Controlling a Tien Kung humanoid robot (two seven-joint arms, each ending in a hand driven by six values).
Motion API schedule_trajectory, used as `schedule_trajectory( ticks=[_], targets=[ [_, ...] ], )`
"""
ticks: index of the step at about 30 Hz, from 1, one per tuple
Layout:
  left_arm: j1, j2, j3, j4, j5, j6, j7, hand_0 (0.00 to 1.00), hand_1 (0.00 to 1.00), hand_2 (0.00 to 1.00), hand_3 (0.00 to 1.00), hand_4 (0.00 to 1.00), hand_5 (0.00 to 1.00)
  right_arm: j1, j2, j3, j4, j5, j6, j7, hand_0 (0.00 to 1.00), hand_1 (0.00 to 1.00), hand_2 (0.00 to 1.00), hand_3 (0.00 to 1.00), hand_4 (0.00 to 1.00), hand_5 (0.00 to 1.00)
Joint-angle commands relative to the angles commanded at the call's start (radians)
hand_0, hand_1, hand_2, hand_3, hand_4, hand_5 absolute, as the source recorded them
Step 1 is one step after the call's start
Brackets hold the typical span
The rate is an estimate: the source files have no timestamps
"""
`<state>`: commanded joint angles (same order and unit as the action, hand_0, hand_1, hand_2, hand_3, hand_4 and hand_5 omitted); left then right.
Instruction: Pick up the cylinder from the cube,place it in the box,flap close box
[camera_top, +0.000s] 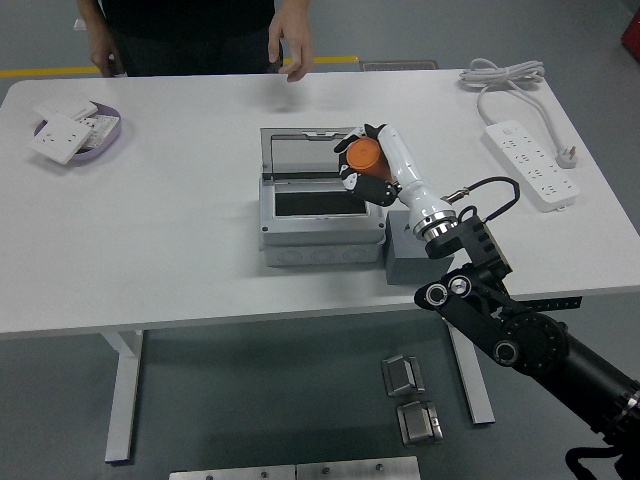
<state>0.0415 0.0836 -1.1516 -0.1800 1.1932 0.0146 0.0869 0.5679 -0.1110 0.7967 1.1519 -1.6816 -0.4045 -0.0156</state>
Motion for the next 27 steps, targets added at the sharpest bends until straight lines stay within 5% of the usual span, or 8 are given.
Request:
schedule_trajectory(
  ticks=[5,7,20,27],
  targets=[
    [0.0,0.004,-0.004,0.0,0.005,0.0,0.005,0.598,0.621,0.61,0.61,0.659,0.295,0.06,0.03,-0.076,-0.047,-0.154,0.04,-0.1,0.128,0.252,0.393,0.376,0.087,0.002],
    [-0.001,0.005,-0.005,0.0,0.005,0.0,0.005,0.598,0.621,0.611,0.609,0.662,0.295,0.076,0.038,-0.101,-0.066,-0.206,0.047,-0.118,0.034,0.194,0.367,0.361,0.079,0.002],
    [-0.005,0.012,-0.004,0.0,0.009,-0.003,0.008,0.599,0.62,0.609,0.609,0.664,0.295,0.148,0.089,-0.202,-0.186,-0.29,0.067,-0.117,0.028,0.19,0.372,0.359,0.073,0.002],
    [-0.007,0.014,0.0,0.0,0.01,-0.004,0.008,0.599,0.62,0.608,0.608,0.666,0.295,0.182,0.104,-0.206,-0.254,-0.322,0.136,-0.125,0.033,0.195,0.375,0.363,0.07,0.002]
  ],
)
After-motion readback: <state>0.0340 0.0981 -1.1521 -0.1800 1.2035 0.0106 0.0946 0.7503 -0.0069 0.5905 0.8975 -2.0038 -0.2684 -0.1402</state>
